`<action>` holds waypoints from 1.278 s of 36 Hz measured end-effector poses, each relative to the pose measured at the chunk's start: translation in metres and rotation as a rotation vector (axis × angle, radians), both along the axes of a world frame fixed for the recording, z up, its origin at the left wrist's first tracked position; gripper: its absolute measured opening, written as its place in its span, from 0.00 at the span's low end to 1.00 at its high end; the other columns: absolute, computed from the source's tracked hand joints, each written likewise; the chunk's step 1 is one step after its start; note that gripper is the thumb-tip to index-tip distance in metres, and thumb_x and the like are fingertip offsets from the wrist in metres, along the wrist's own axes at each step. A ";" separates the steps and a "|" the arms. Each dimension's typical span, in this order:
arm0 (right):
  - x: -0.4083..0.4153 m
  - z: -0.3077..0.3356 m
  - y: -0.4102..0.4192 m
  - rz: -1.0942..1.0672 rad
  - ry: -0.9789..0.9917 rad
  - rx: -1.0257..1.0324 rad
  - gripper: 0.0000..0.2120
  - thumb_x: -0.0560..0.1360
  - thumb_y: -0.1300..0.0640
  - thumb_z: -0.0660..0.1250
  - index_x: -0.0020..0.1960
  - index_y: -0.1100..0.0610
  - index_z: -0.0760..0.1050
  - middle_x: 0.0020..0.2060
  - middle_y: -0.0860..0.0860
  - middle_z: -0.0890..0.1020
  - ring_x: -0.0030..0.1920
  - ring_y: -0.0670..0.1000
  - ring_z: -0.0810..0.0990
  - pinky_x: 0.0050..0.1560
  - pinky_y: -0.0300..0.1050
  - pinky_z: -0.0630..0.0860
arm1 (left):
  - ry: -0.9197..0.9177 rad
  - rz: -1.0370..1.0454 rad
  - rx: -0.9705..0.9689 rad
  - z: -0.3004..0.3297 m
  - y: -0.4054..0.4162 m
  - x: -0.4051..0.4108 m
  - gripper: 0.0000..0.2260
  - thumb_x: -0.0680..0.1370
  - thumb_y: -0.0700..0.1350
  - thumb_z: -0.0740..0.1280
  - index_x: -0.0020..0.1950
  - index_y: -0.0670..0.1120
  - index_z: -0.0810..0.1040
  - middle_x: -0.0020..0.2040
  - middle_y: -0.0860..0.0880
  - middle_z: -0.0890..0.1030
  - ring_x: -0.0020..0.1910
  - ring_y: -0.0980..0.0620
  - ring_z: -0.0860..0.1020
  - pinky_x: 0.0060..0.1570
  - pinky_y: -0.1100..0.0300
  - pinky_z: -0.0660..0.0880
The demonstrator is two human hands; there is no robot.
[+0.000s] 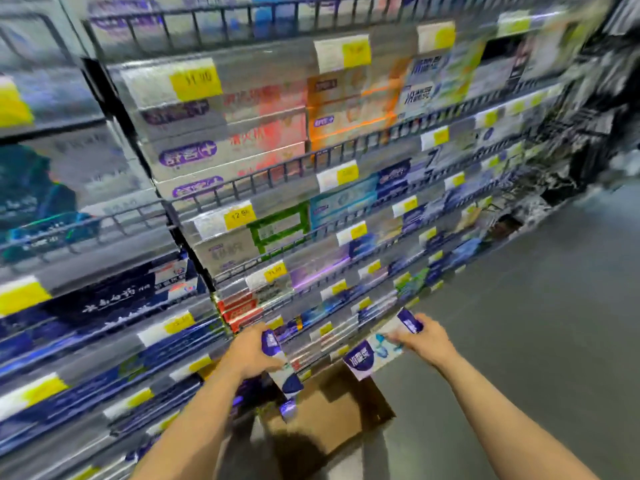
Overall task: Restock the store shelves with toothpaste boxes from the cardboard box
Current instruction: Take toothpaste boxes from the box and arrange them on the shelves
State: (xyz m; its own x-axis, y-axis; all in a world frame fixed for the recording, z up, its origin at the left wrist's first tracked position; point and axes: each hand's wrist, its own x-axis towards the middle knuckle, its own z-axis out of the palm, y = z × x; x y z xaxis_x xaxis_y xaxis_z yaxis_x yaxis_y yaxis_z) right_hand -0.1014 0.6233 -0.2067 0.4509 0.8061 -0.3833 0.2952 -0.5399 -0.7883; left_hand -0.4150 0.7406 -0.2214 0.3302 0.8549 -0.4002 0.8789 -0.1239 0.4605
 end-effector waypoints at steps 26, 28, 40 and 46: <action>0.255 0.121 -0.098 0.053 -0.052 0.186 0.11 0.67 0.55 0.76 0.42 0.57 0.75 0.35 0.50 0.80 0.34 0.46 0.76 0.32 0.36 0.71 | -0.080 0.045 0.179 0.117 -0.091 0.277 0.33 0.67 0.51 0.76 0.68 0.42 0.69 0.64 0.45 0.74 0.61 0.47 0.74 0.57 0.59 0.70; 0.270 0.132 -0.086 0.058 -0.049 0.208 0.11 0.67 0.55 0.76 0.42 0.56 0.75 0.36 0.50 0.80 0.34 0.46 0.76 0.31 0.34 0.70 | -0.104 0.049 0.196 0.129 -0.078 0.298 0.35 0.67 0.50 0.76 0.69 0.42 0.68 0.65 0.45 0.73 0.62 0.47 0.73 0.58 0.59 0.69; 0.341 0.192 0.020 0.140 -0.053 0.269 0.17 0.69 0.54 0.74 0.50 0.57 0.69 0.38 0.48 0.76 0.39 0.50 0.76 0.41 0.44 0.73 | -0.186 0.095 0.288 0.168 0.020 0.381 0.37 0.66 0.53 0.76 0.70 0.42 0.67 0.66 0.45 0.72 0.63 0.47 0.72 0.60 0.58 0.69; 0.364 0.225 0.073 0.221 -0.041 0.338 0.14 0.72 0.54 0.71 0.50 0.60 0.71 0.35 0.50 0.75 0.34 0.48 0.74 0.34 0.40 0.71 | -0.235 0.157 0.350 0.197 0.058 0.397 0.37 0.66 0.54 0.77 0.69 0.44 0.66 0.66 0.45 0.72 0.63 0.48 0.71 0.58 0.59 0.69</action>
